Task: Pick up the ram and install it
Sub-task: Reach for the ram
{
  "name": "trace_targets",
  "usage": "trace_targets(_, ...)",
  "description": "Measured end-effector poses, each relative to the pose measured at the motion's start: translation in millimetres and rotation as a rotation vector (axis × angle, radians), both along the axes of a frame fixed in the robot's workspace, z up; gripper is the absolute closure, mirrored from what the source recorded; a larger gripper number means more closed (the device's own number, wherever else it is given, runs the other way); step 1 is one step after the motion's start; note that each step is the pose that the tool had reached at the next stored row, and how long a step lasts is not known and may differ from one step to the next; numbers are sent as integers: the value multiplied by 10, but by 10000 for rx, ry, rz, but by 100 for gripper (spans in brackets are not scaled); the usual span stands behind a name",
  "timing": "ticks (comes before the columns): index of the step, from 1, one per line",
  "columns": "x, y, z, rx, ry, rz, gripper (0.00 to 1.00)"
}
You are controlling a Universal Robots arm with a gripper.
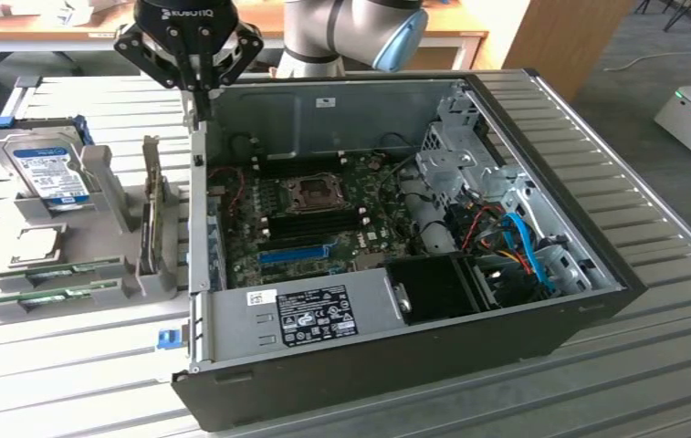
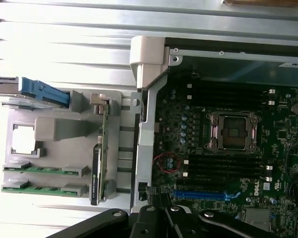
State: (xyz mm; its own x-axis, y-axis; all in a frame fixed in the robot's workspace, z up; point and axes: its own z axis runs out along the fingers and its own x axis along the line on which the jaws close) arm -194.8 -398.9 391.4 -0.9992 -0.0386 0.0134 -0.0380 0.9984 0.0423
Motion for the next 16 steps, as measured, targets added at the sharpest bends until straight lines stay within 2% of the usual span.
trace_targets(16,-199,0,-2,0,0,66,90)
